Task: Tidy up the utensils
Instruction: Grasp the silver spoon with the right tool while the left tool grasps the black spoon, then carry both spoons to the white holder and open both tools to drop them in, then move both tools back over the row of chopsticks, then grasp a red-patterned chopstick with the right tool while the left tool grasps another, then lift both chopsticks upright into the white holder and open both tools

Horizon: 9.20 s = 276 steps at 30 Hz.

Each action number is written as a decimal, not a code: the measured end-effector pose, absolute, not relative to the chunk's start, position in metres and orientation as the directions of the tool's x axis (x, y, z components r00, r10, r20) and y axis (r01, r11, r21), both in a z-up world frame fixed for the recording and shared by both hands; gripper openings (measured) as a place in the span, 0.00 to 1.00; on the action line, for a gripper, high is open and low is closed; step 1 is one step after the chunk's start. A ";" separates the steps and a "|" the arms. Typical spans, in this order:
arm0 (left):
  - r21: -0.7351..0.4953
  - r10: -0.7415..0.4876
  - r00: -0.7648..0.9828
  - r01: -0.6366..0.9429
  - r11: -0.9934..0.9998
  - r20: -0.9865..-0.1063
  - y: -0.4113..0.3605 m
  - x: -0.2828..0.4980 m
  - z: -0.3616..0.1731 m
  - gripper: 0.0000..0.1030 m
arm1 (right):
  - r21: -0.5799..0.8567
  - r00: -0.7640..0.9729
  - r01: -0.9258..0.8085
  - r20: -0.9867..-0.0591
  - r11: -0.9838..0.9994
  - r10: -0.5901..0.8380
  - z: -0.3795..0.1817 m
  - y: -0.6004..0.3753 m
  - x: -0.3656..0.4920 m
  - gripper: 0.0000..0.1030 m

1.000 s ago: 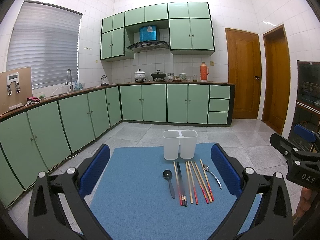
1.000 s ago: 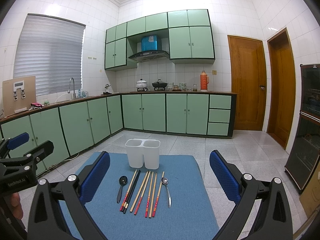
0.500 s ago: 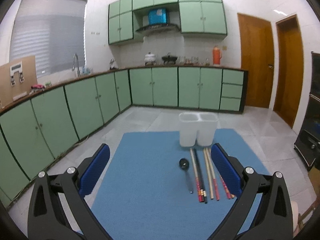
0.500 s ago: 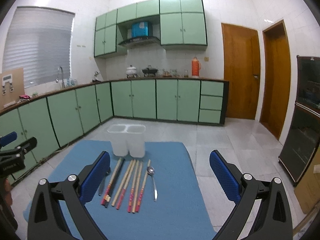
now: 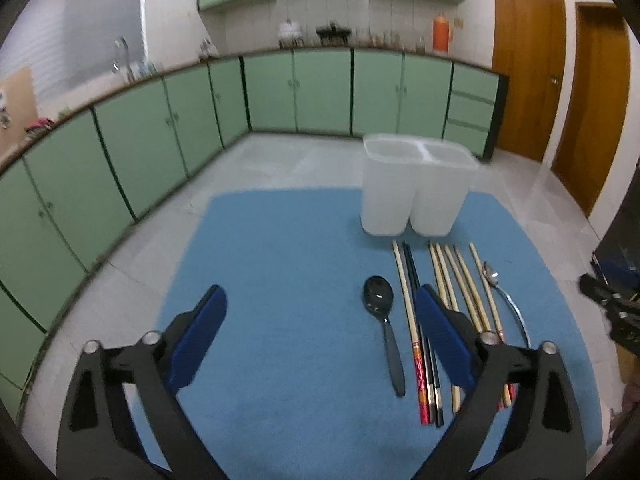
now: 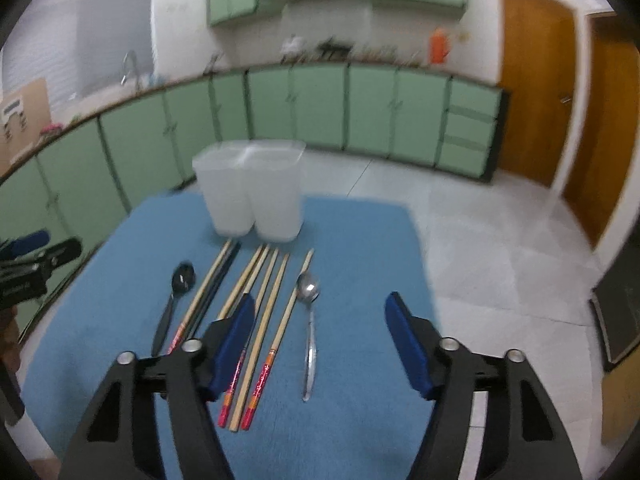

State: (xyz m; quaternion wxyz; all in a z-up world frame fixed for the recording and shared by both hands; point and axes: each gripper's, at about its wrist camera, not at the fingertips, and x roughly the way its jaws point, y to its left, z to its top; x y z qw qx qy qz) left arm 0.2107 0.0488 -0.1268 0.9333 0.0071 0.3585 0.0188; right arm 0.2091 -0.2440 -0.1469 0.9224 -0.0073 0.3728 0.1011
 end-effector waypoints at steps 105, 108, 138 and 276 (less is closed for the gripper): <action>0.163 -0.055 0.942 0.114 0.980 -0.330 -0.048 0.368 -0.059 0.01 | 0.197 0.815 -0.282 -0.467 0.939 0.343 -0.081 -0.206 0.412 0.27; 0.130 -0.067 0.928 0.122 0.984 -0.365 -0.045 0.378 -0.074 0.01 | 0.212 0.799 -0.281 -0.489 0.936 0.350 -0.098 -0.206 0.412 0.27; -0.043 -0.139 0.870 0.134 0.990 -0.473 -0.001 0.256 -0.115 0.74 | 0.221 0.784 -0.247 -0.527 0.944 0.328 -0.133 -0.222 0.287 0.55; -0.090 -0.245 0.869 0.229 0.969 -0.430 -0.004 0.162 -0.018 0.05 | 0.158 0.850 -0.271 -0.424 0.949 0.313 -0.024 -0.257 0.181 0.05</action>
